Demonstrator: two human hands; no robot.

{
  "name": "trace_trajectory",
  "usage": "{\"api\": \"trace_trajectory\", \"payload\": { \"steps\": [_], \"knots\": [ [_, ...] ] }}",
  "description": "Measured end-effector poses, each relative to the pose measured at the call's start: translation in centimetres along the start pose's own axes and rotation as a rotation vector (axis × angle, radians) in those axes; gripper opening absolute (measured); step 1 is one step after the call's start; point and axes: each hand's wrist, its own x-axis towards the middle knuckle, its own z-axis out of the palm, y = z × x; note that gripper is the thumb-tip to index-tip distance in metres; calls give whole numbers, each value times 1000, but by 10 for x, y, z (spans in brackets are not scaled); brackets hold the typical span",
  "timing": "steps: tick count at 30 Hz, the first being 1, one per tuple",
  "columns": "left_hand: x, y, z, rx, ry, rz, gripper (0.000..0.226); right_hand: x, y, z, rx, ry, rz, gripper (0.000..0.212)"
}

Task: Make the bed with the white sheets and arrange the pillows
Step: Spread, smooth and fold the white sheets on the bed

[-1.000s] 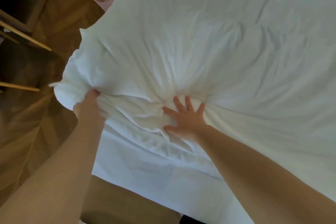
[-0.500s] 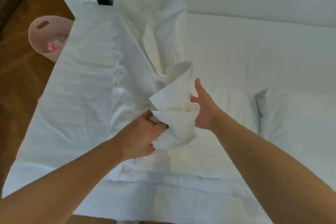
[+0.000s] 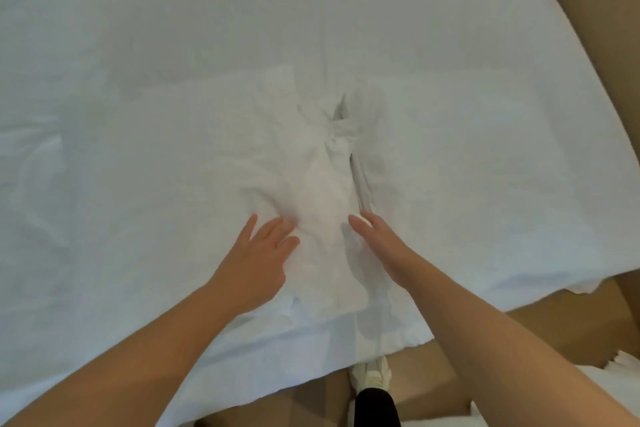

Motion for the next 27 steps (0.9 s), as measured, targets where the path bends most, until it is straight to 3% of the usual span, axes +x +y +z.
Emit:
{"api": "trace_trajectory", "payload": {
  "steps": [2, 6, 9, 14, 18, 20, 22, 25, 27],
  "knots": [
    [3, -13, -1, 45, -12, -42, 56, 8, -5, 14, -176, 46, -28, 75],
    [8, -27, 9, 37, -13, -89, 69, 31, -8, 40, -146, 54, -88, 27],
    [13, -33, 23, 72, -27, -36, 67, 47, -6, 43, -171, 168, -61, 20],
    [23, -42, 8, -18, 39, -256, 67, 43, 3, 54, -388, 145, 89, 38],
    [28, -49, -2, -36, -91, -255, 77, 27, 4, 57, -461, 256, 121, 36],
    [37, -52, 0, 0, -136, -243, 83, 35, -14, 55, -311, 392, -21, 48],
    [50, -58, -1, 39, -10, -339, 76, 54, -40, 53, -212, 421, -250, 62],
    [71, -75, 19, 42, 115, -521, 73, 98, -66, 60, -252, 317, -343, 70],
    [77, -84, 48, 57, 160, -529, 73, 132, -60, 79, -380, 225, -353, 69]
  ]
}}
